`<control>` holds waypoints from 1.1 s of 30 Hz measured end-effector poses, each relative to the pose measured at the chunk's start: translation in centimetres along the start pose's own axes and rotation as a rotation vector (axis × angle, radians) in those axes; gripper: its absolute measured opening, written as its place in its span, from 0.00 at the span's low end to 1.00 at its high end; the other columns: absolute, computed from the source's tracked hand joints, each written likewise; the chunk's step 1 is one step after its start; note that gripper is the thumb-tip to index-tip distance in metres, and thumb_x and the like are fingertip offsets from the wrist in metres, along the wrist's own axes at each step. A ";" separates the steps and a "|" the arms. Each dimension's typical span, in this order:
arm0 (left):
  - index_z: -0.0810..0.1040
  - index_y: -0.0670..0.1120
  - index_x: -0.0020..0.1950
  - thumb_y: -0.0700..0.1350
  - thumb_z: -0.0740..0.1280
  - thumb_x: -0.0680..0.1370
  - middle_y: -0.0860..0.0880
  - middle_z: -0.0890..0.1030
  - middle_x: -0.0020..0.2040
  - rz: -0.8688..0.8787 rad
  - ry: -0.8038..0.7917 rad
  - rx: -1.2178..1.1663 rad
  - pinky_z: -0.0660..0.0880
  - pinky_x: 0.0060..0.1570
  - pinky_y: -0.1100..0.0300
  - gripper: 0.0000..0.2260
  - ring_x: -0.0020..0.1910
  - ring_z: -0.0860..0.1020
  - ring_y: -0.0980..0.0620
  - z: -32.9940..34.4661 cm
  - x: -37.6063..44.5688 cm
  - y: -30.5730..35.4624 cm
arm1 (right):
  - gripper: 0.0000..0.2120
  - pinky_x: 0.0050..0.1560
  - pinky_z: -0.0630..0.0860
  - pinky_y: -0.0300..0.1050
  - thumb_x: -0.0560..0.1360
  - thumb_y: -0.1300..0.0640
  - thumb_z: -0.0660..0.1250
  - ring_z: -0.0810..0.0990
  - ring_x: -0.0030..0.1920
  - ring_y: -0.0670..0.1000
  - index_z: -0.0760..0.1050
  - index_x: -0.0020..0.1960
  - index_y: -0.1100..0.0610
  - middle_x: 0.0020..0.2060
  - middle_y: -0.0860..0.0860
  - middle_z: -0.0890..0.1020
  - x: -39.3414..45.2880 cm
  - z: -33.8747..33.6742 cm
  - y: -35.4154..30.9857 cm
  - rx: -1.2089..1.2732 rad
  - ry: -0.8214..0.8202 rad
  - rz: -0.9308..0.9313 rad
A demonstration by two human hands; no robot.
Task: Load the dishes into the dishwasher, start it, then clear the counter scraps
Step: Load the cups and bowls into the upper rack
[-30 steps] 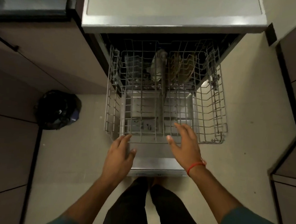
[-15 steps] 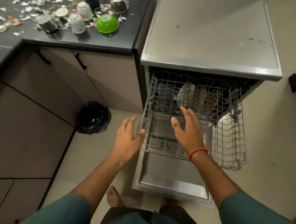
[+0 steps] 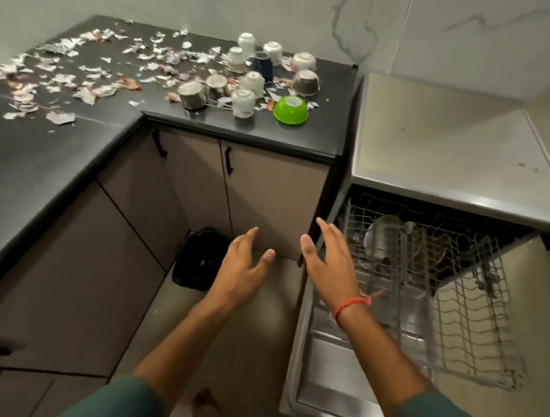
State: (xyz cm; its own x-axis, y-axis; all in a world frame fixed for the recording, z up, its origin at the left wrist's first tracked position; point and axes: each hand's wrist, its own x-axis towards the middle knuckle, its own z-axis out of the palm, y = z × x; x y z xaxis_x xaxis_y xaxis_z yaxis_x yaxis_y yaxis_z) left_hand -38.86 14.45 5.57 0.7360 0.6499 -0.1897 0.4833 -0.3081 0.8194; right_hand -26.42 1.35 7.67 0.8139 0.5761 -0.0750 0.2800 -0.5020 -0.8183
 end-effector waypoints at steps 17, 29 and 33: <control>0.57 0.50 0.83 0.55 0.63 0.84 0.47 0.60 0.82 -0.043 0.061 -0.071 0.55 0.72 0.62 0.30 0.80 0.58 0.52 -13.3 6.5 -4.4 | 0.28 0.79 0.53 0.47 0.81 0.39 0.59 0.53 0.80 0.45 0.60 0.79 0.44 0.80 0.48 0.58 7.2 9.3 -9.6 0.000 -0.099 -0.013; 0.56 0.51 0.83 0.55 0.64 0.83 0.47 0.59 0.82 -0.068 0.067 -0.040 0.59 0.79 0.51 0.31 0.80 0.59 0.51 -13.9 19.6 0.0 | 0.27 0.77 0.53 0.43 0.82 0.43 0.61 0.57 0.79 0.47 0.62 0.79 0.49 0.79 0.50 0.62 21.1 9.5 -9.5 0.086 -0.105 -0.024; 0.56 0.52 0.83 0.56 0.64 0.83 0.47 0.59 0.82 -0.084 0.083 -0.047 0.60 0.79 0.50 0.31 0.80 0.60 0.50 -13.3 23.5 2.4 | 0.28 0.77 0.55 0.46 0.81 0.41 0.60 0.56 0.79 0.47 0.61 0.79 0.46 0.79 0.48 0.60 25.1 8.0 -9.6 0.115 -0.145 -0.015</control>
State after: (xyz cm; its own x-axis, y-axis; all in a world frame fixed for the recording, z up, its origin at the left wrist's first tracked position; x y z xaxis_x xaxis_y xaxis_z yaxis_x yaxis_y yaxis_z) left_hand -26.75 38.18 10.25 0.6508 0.7281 -0.2151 0.5175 -0.2181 0.8274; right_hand -12.75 25.79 9.07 0.7261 0.6738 -0.1369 0.2243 -0.4204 -0.8792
